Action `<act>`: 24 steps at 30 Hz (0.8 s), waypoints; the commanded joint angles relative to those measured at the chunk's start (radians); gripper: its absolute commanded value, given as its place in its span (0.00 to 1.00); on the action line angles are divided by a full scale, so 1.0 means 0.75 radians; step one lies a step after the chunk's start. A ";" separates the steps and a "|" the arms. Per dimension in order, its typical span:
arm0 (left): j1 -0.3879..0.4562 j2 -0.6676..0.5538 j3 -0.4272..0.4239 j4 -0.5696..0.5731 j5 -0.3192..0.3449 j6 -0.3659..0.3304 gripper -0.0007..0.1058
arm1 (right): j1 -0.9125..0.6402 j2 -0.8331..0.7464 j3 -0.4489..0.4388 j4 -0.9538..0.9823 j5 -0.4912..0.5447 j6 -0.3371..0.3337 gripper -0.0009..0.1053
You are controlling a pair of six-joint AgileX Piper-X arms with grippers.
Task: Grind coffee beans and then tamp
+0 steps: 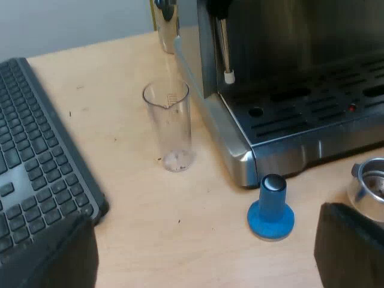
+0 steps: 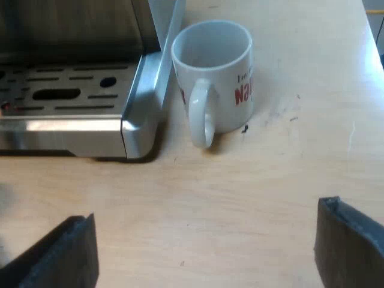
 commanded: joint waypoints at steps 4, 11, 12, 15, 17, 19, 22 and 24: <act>0.000 -0.050 0.056 0.016 -0.014 -0.002 0.75 | -0.005 -0.064 0.026 -0.016 -0.014 -0.017 0.73; 0.000 -0.050 0.057 0.010 -0.014 -0.002 0.75 | -0.005 -0.064 0.034 0.022 -0.014 -0.017 0.73; 0.000 -0.050 0.057 0.010 -0.014 -0.002 0.75 | -0.005 -0.064 0.034 0.026 -0.014 -0.017 0.73; 0.000 -0.050 0.057 0.010 -0.014 -0.002 0.75 | -0.005 -0.064 0.049 0.028 -0.014 -0.017 0.73; 0.000 -0.050 0.057 0.010 -0.014 -0.002 0.75 | -0.005 -0.064 0.081 0.028 -0.014 -0.017 0.73; 0.000 -0.050 0.057 0.010 -0.014 -0.002 0.75 | -0.005 -0.061 0.106 0.020 -0.014 -0.009 0.73; 0.000 -0.050 0.057 0.010 -0.014 -0.002 0.75 | -0.005 -0.061 0.107 0.015 -0.014 -0.009 0.73; 0.000 -0.050 0.057 0.010 -0.014 -0.002 0.75 | -0.005 -0.061 0.107 0.015 -0.014 -0.009 0.73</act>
